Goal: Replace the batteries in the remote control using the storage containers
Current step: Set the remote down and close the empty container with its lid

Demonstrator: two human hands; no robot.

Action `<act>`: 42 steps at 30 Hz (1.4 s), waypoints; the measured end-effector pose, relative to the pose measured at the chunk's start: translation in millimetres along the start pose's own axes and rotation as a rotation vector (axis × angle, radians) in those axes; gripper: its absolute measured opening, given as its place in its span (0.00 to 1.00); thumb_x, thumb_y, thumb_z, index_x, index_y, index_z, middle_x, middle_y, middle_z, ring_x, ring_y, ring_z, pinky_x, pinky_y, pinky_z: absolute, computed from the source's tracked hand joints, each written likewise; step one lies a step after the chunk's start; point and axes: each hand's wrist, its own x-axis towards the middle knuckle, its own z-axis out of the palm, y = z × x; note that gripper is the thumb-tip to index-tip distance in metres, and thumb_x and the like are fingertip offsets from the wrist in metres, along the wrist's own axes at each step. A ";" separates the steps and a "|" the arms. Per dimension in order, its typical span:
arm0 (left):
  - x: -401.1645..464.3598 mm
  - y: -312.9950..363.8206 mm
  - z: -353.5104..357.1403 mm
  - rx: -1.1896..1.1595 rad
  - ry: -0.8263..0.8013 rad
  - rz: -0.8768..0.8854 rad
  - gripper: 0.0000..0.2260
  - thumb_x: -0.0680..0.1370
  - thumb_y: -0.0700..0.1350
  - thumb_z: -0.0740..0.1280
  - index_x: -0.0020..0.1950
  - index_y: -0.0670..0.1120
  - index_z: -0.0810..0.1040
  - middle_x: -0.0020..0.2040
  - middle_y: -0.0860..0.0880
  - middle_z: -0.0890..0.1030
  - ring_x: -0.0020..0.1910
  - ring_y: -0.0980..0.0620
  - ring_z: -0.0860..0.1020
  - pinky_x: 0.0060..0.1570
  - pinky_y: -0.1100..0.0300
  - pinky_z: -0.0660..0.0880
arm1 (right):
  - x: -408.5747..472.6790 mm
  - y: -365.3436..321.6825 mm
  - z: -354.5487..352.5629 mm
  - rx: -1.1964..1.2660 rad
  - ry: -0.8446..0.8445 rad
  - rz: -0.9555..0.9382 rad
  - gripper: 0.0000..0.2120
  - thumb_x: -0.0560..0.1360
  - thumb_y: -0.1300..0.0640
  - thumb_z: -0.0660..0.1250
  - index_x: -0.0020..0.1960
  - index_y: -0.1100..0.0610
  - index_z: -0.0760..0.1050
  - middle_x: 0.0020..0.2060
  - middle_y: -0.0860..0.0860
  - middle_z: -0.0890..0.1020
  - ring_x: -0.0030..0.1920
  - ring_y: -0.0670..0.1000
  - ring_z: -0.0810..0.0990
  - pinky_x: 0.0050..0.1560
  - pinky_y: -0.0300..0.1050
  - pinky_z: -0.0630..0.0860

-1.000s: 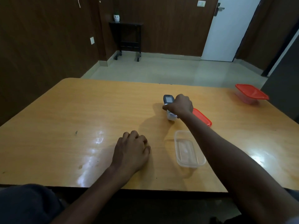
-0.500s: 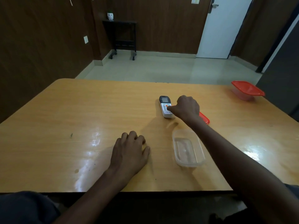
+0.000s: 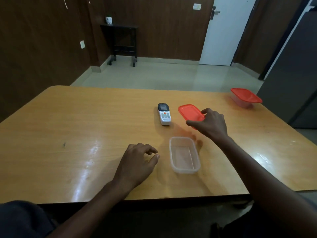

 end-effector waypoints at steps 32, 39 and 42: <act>6.4 7.9 5.2 -0.965 -0.106 -0.379 0.22 0.73 0.37 0.76 0.67 0.43 0.80 0.52 0.40 0.86 0.44 0.47 0.86 0.44 0.55 0.82 | -119.9 -25.7 -12.9 0.523 -0.193 -0.050 0.23 0.77 0.61 0.70 0.70 0.51 0.74 0.52 0.45 0.82 0.47 0.36 0.79 0.42 0.32 0.80; -0.8 4.7 -7.1 -0.995 0.024 -0.373 0.15 0.73 0.35 0.76 0.58 0.48 0.84 0.42 0.44 0.86 0.40 0.50 0.87 0.38 0.58 0.82 | -120.1 -32.2 -8.4 0.609 -0.181 -0.115 0.22 0.75 0.62 0.73 0.68 0.53 0.78 0.53 0.48 0.86 0.50 0.45 0.85 0.50 0.47 0.85; -2.6 3.7 -9.4 -0.964 0.061 -0.327 0.15 0.73 0.34 0.76 0.56 0.48 0.84 0.42 0.43 0.85 0.38 0.49 0.86 0.38 0.57 0.83 | -116.0 -31.4 -7.1 0.695 -0.240 -0.041 0.18 0.74 0.65 0.74 0.63 0.56 0.81 0.46 0.49 0.86 0.44 0.47 0.86 0.43 0.41 0.85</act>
